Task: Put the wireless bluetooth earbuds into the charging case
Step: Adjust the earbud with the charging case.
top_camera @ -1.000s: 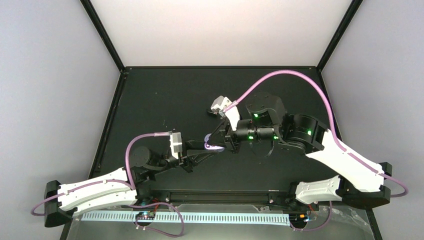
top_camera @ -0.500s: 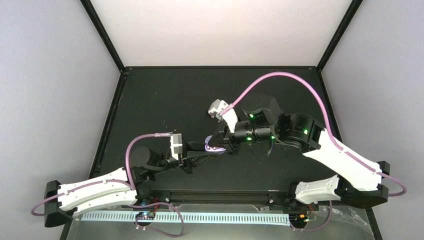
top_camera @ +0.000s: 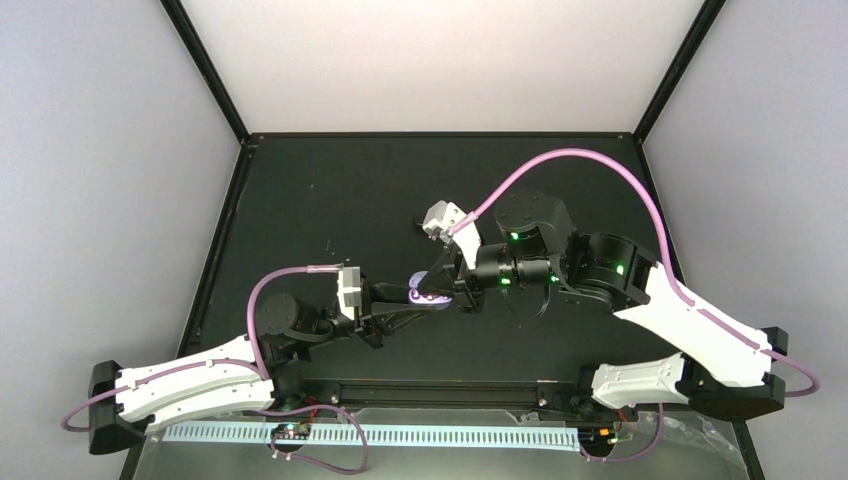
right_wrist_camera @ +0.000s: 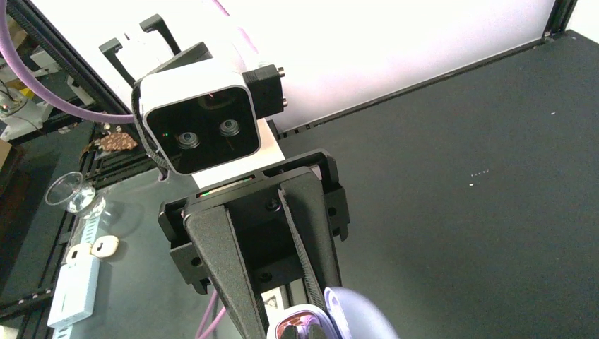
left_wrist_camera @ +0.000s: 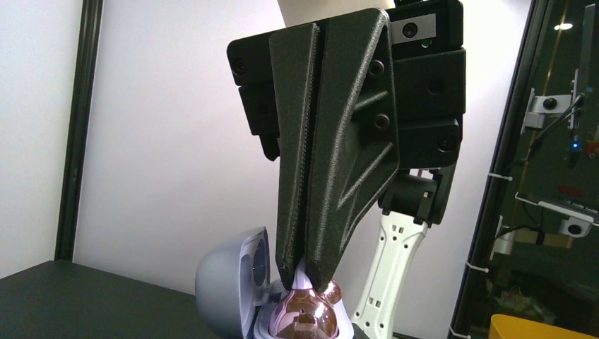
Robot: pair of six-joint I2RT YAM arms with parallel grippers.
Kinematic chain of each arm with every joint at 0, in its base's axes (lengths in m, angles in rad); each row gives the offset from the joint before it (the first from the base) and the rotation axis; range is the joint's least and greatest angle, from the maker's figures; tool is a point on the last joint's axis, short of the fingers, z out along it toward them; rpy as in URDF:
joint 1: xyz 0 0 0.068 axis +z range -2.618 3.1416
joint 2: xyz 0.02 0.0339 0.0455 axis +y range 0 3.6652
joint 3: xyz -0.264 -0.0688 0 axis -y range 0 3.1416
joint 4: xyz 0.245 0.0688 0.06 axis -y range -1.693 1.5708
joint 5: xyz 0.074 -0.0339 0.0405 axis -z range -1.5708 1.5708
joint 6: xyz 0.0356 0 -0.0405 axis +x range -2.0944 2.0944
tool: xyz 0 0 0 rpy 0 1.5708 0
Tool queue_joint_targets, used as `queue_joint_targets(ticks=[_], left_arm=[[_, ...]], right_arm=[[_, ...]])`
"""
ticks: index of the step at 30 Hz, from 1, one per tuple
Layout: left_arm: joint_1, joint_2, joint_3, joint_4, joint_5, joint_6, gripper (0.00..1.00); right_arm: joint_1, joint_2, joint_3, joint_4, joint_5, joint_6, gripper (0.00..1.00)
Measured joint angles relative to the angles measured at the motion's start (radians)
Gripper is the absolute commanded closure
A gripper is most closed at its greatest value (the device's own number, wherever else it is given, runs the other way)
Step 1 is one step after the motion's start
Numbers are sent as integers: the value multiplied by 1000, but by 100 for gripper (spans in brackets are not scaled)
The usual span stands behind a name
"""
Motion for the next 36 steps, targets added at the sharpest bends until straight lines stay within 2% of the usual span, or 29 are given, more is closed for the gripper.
queue_joint_targets(ticks=[15, 36], left_arm=[[0, 0, 1, 30, 18, -19, 99], [0, -25, 0, 29, 35, -19, 98]], right_arm=[[16, -25, -38, 72, 0, -23, 99], [100, -34, -58, 126, 81, -92, 99]])
